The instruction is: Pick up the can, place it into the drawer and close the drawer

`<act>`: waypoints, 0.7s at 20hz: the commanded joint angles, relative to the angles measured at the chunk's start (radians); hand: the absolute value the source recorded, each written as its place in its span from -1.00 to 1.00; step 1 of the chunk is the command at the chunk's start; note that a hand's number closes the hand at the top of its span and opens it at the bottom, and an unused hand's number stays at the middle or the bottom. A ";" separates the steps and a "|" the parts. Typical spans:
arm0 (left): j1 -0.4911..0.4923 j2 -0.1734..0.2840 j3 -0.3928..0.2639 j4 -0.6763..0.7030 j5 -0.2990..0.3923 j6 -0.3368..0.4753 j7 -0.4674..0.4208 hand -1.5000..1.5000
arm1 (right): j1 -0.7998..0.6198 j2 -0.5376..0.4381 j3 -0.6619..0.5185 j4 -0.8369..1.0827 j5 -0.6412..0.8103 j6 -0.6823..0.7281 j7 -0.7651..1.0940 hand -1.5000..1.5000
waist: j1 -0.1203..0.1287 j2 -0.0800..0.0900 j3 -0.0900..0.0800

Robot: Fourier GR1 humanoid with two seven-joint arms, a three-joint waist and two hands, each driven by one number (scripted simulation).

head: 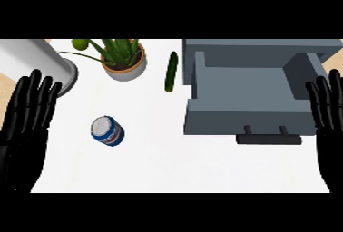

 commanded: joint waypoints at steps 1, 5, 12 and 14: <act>-0.067 0.026 0.074 0.044 0.030 -0.005 0.041 -1.00 | -0.046 -0.005 -0.016 0.009 -0.016 0.006 0.042 -1.00 | -0.005 -0.019 0.010; 0.137 -0.059 0.003 -0.102 -0.082 0.088 -0.009 -1.00 | 0.000 0.010 -0.036 0.016 -0.050 0.021 -0.046 -1.00 | 0.000 -0.021 0.011; 0.232 -0.101 -0.065 -0.143 -0.159 0.305 0.357 -1.00 | 0.042 0.015 -0.047 0.074 -0.033 -0.032 0.180 -1.00 | 0.000 -0.020 0.011; 0.182 -0.064 0.073 -0.147 -0.070 0.245 0.404 -1.00 | 0.061 0.004 -0.055 0.041 -0.027 -0.029 0.196 -1.00 | -0.003 -0.020 0.011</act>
